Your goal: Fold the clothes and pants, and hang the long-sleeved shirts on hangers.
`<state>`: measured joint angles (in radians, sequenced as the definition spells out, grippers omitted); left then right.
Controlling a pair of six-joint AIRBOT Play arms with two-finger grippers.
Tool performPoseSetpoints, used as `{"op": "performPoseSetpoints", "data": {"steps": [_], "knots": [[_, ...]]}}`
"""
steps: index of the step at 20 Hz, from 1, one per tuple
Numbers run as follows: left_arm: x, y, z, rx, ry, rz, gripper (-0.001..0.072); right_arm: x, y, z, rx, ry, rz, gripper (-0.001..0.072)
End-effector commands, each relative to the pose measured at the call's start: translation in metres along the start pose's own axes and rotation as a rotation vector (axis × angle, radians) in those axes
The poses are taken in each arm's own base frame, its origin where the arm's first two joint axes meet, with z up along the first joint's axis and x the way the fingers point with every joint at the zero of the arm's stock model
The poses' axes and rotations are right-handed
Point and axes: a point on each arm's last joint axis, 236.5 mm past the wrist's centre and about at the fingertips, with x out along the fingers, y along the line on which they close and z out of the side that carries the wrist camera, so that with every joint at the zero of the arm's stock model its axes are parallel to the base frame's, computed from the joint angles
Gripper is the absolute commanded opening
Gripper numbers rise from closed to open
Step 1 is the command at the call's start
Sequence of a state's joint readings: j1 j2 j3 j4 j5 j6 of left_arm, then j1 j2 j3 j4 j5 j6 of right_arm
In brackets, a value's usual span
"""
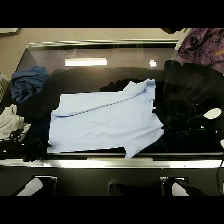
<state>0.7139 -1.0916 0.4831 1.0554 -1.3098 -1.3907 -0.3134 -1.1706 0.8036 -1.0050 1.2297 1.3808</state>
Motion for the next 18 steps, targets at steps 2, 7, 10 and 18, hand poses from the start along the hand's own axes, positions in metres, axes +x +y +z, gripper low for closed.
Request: {"op": "performPoseSetpoints", "data": {"steps": [2, 7, 10, 18], "knots": [[0.007, 0.005, 0.003, -0.018, -0.008, 0.005, 0.0581, -0.001, 0.000, 0.001, -0.003, -0.004, -0.003, 0.0030], [0.017, 0.006, 0.008, -0.050, 0.008, -0.011, 0.0397, 0.000, 0.000, 0.000, -0.002, -0.002, -0.003, 0.0030], [0.019, 0.008, 0.009, -0.055, 0.009, -0.008, 0.0362, -0.001, 0.000, 0.000, -0.002, 0.001, -0.002, 0.0030], [0.019, 0.000, 0.013, -0.011, -0.004, -0.041, 0.0023, -0.001, 0.003, -0.009, -0.004, 0.039, 0.013, 0.0030]]}}
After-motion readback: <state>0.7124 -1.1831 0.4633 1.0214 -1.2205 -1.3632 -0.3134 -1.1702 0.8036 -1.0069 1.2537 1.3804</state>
